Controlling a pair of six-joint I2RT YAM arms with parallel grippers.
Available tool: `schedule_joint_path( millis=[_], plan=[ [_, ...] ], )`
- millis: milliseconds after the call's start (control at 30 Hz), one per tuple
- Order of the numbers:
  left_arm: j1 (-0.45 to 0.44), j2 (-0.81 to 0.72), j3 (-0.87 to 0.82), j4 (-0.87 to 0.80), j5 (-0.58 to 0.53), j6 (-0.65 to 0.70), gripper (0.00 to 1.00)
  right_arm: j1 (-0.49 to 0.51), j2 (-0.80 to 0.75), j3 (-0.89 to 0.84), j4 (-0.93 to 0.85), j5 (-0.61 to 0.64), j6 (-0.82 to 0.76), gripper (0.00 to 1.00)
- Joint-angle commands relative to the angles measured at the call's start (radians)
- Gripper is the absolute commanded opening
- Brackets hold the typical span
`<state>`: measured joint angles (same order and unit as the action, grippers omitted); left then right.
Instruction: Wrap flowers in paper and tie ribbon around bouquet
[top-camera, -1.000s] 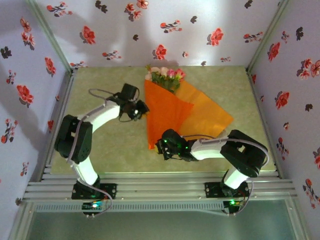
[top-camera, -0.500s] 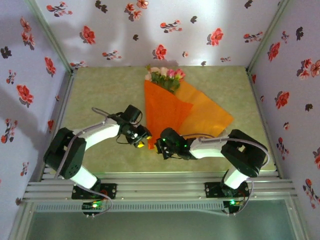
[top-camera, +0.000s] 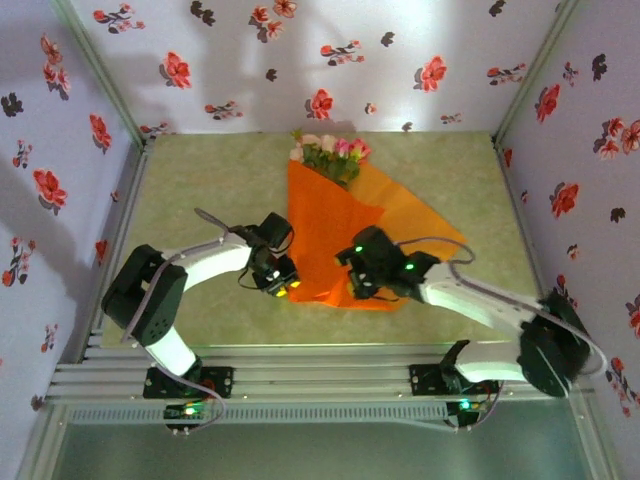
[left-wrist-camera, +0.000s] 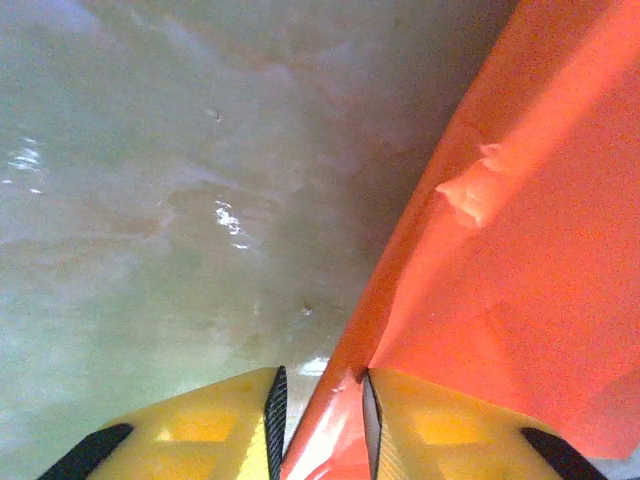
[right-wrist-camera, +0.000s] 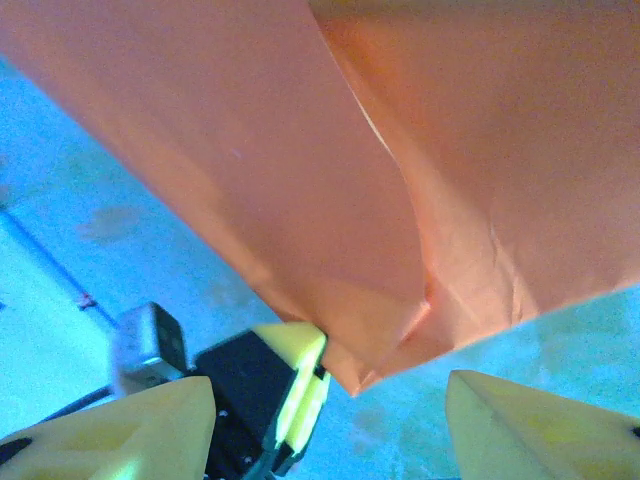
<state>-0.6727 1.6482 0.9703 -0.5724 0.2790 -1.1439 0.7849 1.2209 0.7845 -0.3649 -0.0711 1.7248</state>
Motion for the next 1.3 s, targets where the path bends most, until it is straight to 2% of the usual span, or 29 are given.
schedule_joint_path(
  millis=[0, 100, 200, 300, 367, 533, 767, 967, 1267],
  plan=[
    [-0.013, -0.044, 0.094, -0.159, -0.056, 0.089, 0.27, -0.152, -0.1, 0.0, -0.297, 0.071, -0.366, 0.62],
    [-0.025, -0.023, 0.178, -0.233, -0.017, 0.133, 0.24, -0.334, -0.174, -0.035, -0.361, 0.017, -0.569, 0.62],
    [-0.04, -0.012, 0.261, -0.339, -0.067, 0.151, 0.23, -0.486, -0.199, -0.105, -0.338, -0.1, -0.657, 0.62],
    [-0.042, -0.027, 0.281, -0.35, -0.069, 0.127, 0.25, -0.572, -0.186, -0.149, -0.317, -0.149, -0.728, 0.61],
    [-0.048, -0.002, 0.287, -0.272, -0.017, 0.109, 0.24, -0.605, -0.163, -0.164, -0.306, -0.15, -0.781, 0.61],
    [-0.09, 0.128, 0.326, -0.132, 0.06, 0.071, 0.12, -0.653, -0.094, -0.183, -0.247, -0.147, -0.9, 0.61],
    [-0.141, 0.257, 0.366, -0.078, 0.065, 0.071, 0.1, -0.699, -0.002, -0.229, -0.121, -0.173, -0.911, 0.61],
    [-0.152, 0.295, 0.348, -0.093, 0.059, 0.103, 0.09, -0.703, 0.064, -0.254, 0.033, -0.213, -0.866, 0.58],
    [-0.151, 0.338, 0.327, -0.11, 0.036, 0.147, 0.07, -0.701, 0.099, -0.253, 0.156, -0.203, -0.852, 0.43]
  ],
)
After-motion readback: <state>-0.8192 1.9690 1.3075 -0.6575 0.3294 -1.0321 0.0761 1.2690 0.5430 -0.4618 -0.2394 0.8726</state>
